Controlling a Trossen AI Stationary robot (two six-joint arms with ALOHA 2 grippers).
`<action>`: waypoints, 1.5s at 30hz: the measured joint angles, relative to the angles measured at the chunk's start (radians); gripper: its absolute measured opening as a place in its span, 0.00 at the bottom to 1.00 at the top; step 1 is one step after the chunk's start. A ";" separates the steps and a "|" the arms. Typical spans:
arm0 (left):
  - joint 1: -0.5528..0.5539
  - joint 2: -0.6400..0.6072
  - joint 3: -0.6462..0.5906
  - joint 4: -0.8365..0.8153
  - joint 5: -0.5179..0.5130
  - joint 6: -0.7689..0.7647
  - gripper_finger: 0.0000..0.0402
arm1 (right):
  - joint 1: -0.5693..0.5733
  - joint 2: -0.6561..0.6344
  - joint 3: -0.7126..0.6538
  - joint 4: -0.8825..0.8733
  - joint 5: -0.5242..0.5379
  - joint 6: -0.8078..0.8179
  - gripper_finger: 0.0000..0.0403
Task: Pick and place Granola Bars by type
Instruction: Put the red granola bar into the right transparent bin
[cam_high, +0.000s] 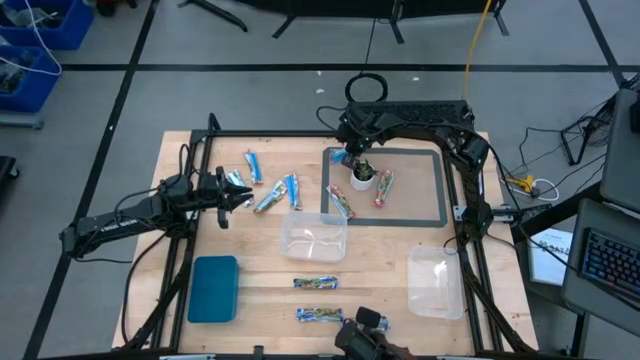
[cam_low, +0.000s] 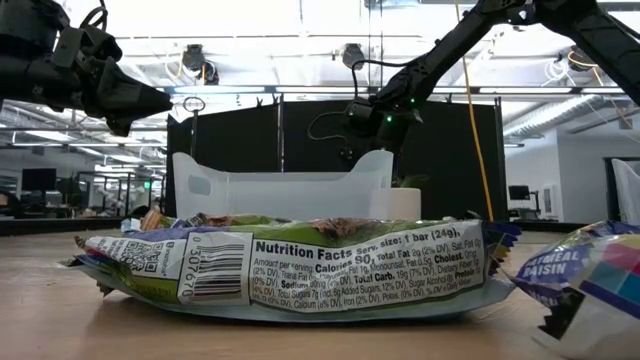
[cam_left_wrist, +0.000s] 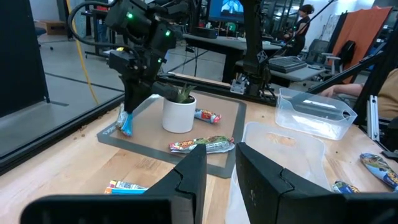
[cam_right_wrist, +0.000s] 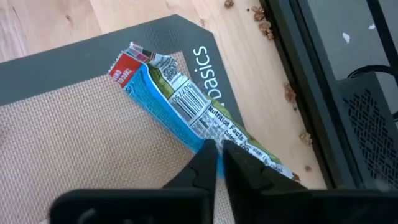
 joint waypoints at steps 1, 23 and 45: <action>0.000 0.000 0.000 0.000 0.000 0.000 0.23 | 0.001 0.004 0.000 0.001 0.000 -0.003 0.10; 0.000 0.000 0.000 0.000 0.000 0.000 0.23 | 0.001 0.009 0.002 -0.035 0.000 -0.014 0.38; 0.000 0.000 0.000 0.000 0.000 0.000 0.23 | 0.000 0.049 0.005 -0.011 -0.007 -0.092 0.00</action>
